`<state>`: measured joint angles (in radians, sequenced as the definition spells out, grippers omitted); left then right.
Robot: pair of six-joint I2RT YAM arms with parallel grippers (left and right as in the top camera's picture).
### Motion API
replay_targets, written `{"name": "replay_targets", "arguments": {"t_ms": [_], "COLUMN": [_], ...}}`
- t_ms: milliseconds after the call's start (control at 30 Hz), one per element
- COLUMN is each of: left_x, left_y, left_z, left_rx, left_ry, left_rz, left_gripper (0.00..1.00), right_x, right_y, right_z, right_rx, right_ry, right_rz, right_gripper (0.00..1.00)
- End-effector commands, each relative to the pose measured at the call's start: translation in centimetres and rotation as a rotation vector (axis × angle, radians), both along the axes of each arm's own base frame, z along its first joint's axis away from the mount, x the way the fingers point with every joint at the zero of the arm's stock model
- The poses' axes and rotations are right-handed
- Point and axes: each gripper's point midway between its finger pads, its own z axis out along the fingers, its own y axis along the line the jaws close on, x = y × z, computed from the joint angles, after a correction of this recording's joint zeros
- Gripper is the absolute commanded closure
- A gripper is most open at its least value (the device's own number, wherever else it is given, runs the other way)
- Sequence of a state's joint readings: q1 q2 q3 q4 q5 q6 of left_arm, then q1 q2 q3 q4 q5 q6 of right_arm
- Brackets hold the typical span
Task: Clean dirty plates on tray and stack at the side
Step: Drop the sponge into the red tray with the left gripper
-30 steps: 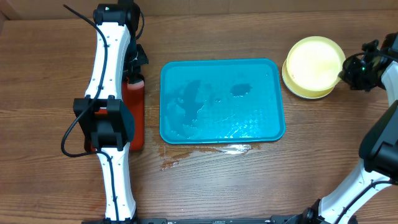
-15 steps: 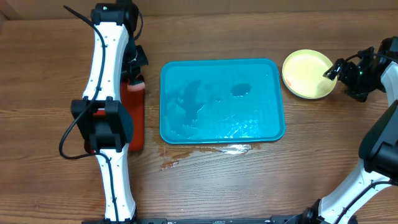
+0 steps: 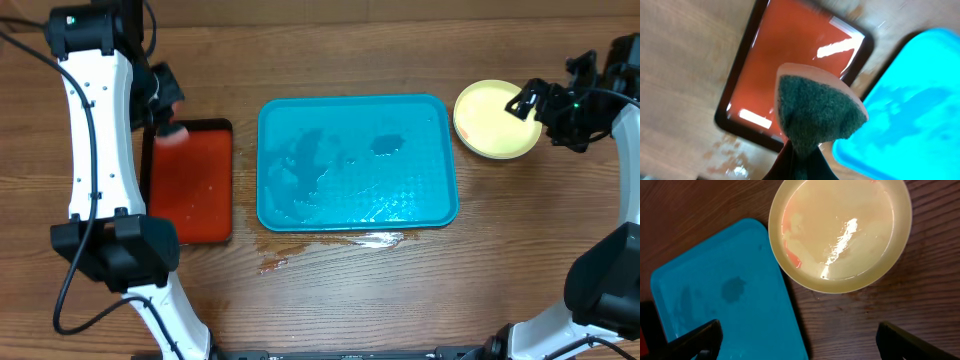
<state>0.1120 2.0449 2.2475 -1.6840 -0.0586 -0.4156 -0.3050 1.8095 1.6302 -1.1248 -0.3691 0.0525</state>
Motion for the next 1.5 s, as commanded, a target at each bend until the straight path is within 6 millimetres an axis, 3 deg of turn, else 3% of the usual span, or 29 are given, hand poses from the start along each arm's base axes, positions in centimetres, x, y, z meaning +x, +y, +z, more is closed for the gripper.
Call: {"name": "replay_targets", "arguments": {"t_ms": [0, 300, 400, 767, 867, 967, 1033, 1100, 1167, 1300, 1467], "left_x": [-2.0, -1.0, -0.3, 0.1, 0.2, 0.3, 0.4, 0.5, 0.9, 2.4, 3.7], "left_y": [1.5, 2.2, 2.4, 3.0, 3.4, 3.6, 3.6, 3.4, 2.8, 1.9, 0.0], "left_z": [-2.4, -11.9, -14.0, -17.3, -17.5, -17.4, -17.4, -17.2, -16.6, -13.3, -7.6], "left_rx": [0.054, -0.022, -0.015, 0.021, 0.043, 0.057, 0.056, 0.044, 0.009, -0.054, -0.158], "left_ry": [0.1, 0.096, 0.058, 0.018, 0.013, 0.006, 0.002, 0.001, -0.009, -0.058, -0.157], "left_rz": [0.04, 0.083, 0.064, 0.067, 0.068, 0.069, 0.069, 0.057, 0.03, 0.014, -0.059], "left_gripper": [0.96, 0.95, 0.96, 0.9, 0.75, 0.68, 0.68, 0.74, 0.69, 0.51, 0.3], "right_x": [0.6, 1.4, 1.8, 1.0, 0.6, -0.2, -0.7, -1.1, -1.6, -2.8, -5.4], "right_y": [1.7, 7.1, 8.3, 10.9, 10.7, 10.8, 11.0, 11.2, 11.1, 10.7, 10.6], "right_z": [0.3, 0.9, 1.2, 5.0, 6.2, 7.5, 8.2, 9.0, 9.7, 11.6, 13.6], "right_rx": [0.01, 0.016, 0.012, -0.032, -0.087, -0.115, -0.121, -0.123, -0.134, -0.165, -0.169], "right_ry": [-0.02, -0.057, -0.08, -0.183, -0.207, -0.229, -0.244, -0.261, -0.275, -0.313, -0.34], "right_rz": [0.042, 0.17, 0.201, 0.261, 0.254, 0.254, 0.259, 0.261, 0.259, 0.243, 0.243], "right_gripper": [0.0, 0.0, 0.0, 0.0, 0.0, 0.0, 0.0, 0.0, 0.0, 0.0, 0.0]}}
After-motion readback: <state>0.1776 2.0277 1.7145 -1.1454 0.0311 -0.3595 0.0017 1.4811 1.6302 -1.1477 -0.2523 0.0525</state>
